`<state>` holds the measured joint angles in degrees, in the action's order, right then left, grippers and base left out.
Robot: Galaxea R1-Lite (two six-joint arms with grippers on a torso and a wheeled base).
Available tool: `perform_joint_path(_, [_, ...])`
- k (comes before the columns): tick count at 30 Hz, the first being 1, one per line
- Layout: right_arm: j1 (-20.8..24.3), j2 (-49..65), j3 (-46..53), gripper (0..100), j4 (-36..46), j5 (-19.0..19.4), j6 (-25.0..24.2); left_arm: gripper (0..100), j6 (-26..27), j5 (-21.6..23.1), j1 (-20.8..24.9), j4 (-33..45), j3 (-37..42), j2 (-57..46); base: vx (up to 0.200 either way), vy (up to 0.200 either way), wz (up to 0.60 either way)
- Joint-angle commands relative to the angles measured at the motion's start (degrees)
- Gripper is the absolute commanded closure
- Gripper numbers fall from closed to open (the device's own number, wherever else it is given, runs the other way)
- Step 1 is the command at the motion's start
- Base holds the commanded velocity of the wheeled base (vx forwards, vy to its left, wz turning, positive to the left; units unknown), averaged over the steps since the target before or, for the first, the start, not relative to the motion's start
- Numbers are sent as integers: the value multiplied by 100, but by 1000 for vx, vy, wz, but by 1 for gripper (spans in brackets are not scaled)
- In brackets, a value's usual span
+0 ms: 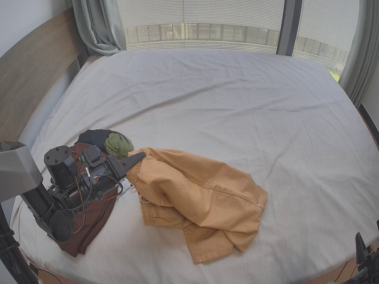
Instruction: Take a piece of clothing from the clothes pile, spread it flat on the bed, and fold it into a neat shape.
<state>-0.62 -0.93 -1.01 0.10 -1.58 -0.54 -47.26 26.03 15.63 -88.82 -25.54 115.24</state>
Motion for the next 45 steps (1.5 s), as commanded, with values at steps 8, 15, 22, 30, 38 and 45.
perform_joint_path(8, [1,93,92,0,-10,27,18,100,587,-36,-359,-12,40,465,0,0,0])
perform_joint_path(15, [1,93,92,0,-19,62,62,100,595,-45,-429,-4,23,473,0,0,0])
perform_joint_path(22, [-8,93,92,0,-27,71,71,100,675,-45,-455,-12,155,456,0,0,0])
perform_joint_path(30, [-8,93,92,0,-19,123,150,100,683,-54,-429,-12,163,456,0,0,0])
perform_joint_path(38, [-78,-558,-145,0,-1970,194,414,100,683,-54,-411,-21,198,385,0,0,0])
perform_joint_path(45, [959,-1709,-795,0,-1574,589,-685,100,771,-54,-359,-21,216,377,0,0,0])
